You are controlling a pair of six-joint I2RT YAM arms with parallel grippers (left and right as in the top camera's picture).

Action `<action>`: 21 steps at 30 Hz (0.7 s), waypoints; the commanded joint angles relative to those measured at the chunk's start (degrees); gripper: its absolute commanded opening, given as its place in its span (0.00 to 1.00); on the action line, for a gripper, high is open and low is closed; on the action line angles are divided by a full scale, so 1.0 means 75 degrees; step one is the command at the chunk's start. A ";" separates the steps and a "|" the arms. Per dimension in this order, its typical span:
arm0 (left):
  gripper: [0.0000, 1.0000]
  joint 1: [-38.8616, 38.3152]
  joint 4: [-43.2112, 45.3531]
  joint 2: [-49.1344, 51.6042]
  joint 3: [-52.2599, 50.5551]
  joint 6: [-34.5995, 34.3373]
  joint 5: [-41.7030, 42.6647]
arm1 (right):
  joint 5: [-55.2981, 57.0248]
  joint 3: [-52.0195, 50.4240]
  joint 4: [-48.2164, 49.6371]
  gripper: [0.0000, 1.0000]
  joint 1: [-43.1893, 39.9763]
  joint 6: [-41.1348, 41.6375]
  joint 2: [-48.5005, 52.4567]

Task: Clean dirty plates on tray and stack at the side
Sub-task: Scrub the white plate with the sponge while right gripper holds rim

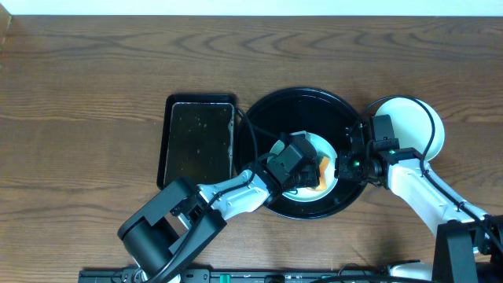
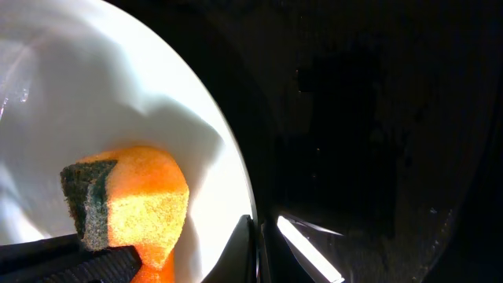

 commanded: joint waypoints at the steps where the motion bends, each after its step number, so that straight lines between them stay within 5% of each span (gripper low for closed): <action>1: 0.08 -0.0041 -0.0003 0.0248 -0.0023 0.0050 0.0017 | -0.0067 0.0000 -0.0038 0.01 0.0032 -0.0035 0.0052; 11: 0.08 0.0236 -0.0300 0.0358 -0.0020 0.2124 -0.1032 | -0.0067 0.0000 -0.0093 0.01 0.0032 -0.0035 0.0052; 21: 0.08 0.1239 -0.1274 0.0114 0.0009 0.3153 -0.1396 | -0.0064 0.0000 -0.0099 0.01 0.0032 -0.0038 0.0052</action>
